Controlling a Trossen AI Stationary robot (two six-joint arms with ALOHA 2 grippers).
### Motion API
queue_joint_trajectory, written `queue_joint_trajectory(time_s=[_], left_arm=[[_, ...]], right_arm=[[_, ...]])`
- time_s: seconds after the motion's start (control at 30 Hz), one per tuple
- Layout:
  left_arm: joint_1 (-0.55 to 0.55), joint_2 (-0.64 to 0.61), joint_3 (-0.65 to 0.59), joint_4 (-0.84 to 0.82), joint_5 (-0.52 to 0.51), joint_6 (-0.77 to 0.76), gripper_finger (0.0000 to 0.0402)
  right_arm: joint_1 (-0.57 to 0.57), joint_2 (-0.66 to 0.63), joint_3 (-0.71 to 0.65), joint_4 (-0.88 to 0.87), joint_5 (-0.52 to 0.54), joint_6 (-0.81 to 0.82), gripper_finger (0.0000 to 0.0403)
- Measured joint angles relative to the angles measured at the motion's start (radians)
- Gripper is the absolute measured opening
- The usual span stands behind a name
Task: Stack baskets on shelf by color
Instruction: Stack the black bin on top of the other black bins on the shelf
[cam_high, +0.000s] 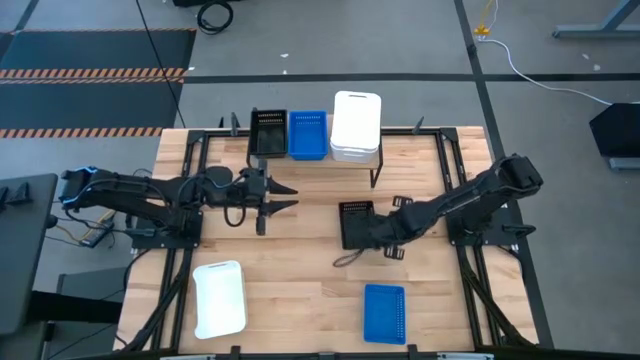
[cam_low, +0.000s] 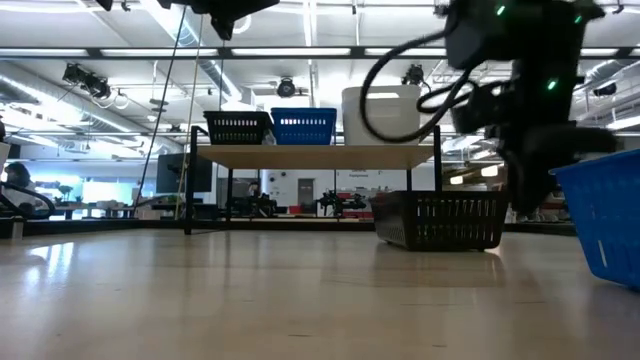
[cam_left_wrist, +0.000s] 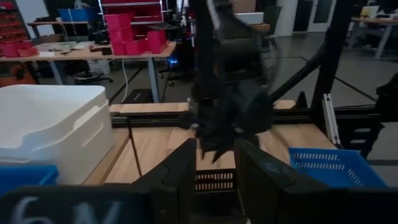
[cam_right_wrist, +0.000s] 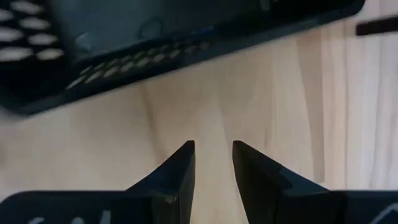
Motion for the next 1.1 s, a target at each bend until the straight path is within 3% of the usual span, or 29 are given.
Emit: queue_joint_trajectory(time_s=[0.23,0.47,0.6,0.83,0.93,1.1], left_arm=[[-0.022,0.000,0.000,0.000,0.001,0.007,0.0117],[-0.022,0.000,0.000,-0.001,-0.001,0.026,0.0117],[-0.028,0.000,0.000,-0.014,-0.001,0.026,0.0117],[-0.089,0.034,0.000,-0.028,0.006,0.016,0.0117],[-0.113,0.084,0.001,-0.004,0.002,-0.008,0.0117],[-0.121,0.204,0.059,0.001,-0.035,-0.031,0.0117]], right_arm=[[-0.114,0.000,-0.048,0.232,-0.038,-0.196,0.0114],[-0.130,0.000,-0.035,0.424,-0.046,-0.347,0.0108],[-0.130,0.000,-0.035,0.360,-0.065,-0.302,0.0105],[-0.079,-0.002,-0.036,0.095,-0.066,-0.085,0.0105],[-0.032,-0.034,-0.036,0.092,-0.041,-0.021,0.0105],[0.059,-0.160,-0.042,0.188,0.110,0.017,0.0105]])
